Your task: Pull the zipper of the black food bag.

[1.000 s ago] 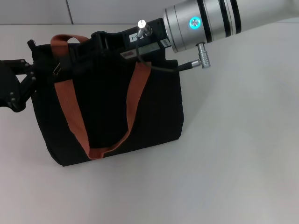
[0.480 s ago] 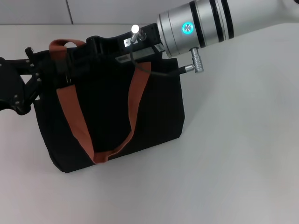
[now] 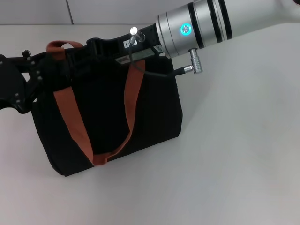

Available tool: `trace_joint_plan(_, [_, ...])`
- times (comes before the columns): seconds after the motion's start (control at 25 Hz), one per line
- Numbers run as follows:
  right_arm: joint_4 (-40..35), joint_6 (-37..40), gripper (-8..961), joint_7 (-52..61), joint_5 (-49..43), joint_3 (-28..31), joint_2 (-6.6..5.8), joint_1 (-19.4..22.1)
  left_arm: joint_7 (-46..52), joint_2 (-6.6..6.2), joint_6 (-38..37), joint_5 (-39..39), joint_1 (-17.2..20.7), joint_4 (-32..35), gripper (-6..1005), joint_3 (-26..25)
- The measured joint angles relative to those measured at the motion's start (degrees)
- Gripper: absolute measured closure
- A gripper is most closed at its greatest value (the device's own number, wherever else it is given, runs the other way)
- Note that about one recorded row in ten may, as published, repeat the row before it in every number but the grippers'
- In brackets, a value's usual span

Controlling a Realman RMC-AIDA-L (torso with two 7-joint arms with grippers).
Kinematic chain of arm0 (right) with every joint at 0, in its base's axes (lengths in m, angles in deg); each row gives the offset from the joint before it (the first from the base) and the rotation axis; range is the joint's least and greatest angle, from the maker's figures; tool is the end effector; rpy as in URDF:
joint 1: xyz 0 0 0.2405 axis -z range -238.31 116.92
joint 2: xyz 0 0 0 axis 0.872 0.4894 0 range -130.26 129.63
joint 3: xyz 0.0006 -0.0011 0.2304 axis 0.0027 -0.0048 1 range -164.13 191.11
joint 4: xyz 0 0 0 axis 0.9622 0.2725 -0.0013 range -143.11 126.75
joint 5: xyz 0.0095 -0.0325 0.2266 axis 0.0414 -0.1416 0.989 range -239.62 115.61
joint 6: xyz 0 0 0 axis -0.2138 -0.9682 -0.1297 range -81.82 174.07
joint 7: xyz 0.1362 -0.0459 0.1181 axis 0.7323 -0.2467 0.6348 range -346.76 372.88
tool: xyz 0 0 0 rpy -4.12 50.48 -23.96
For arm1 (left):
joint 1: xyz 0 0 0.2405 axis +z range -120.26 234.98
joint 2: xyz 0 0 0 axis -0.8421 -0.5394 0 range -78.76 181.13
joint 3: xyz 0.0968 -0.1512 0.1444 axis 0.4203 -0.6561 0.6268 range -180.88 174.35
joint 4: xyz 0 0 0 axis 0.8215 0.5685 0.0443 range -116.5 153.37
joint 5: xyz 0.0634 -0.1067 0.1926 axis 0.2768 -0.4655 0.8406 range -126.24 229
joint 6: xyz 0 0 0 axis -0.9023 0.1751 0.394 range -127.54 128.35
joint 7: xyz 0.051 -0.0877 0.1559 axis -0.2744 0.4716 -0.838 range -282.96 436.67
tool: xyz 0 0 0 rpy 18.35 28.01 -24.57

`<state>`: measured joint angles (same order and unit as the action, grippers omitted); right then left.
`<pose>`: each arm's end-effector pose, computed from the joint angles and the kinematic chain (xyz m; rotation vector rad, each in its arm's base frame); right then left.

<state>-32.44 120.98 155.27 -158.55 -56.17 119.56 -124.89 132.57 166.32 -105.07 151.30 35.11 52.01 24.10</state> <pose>0.0203 0.3899 -0.1208 2.4694 -1.4582 -0.4813 -0.2543 0.3099 0.0576 -2.3962 -0.1650 -1.0455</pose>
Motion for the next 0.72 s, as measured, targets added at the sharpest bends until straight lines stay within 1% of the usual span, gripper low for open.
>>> trace_joint_plan(0.44, [-0.8,-0.7,574,-1.8,0.1,-1.6,-0.06,0.0,0.0,0.24,-0.1,-0.1,-0.8,0.0,919,0.1])
trace_joint_plan(0.72, [-3.9,-1.4,580,-3.9,2.6,-6.7,-0.08,0.8,0.2,0.29,-0.3,-0.1,-1.0,0.0,916,-0.1])
